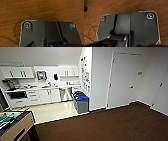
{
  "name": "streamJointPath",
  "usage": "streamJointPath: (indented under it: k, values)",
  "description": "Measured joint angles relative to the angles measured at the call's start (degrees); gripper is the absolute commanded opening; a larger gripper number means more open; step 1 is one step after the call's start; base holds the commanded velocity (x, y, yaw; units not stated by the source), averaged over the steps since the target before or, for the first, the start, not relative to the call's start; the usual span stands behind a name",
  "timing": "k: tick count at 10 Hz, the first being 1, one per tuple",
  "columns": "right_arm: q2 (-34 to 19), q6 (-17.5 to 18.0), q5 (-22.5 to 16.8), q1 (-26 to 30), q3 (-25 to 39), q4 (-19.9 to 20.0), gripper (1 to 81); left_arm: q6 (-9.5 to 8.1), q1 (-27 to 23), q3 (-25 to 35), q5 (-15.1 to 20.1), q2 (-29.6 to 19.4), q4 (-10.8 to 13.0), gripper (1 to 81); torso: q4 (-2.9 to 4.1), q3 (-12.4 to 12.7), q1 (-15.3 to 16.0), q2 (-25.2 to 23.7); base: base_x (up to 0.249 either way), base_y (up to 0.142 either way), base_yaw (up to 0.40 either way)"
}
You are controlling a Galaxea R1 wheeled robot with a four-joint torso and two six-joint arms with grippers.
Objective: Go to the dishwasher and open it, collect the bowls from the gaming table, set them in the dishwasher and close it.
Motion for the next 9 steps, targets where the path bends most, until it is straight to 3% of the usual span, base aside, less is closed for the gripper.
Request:
streamJointPath:
  k: [9]
  values:
    - [0.0,0.0,0.0,0.3,0.0,-0.1,81.1,0.00,0.1,0.0,0.0,0.0,0.0,81.1,0.00,0.0,0.0,0.0,0.102,0.096,0.000]
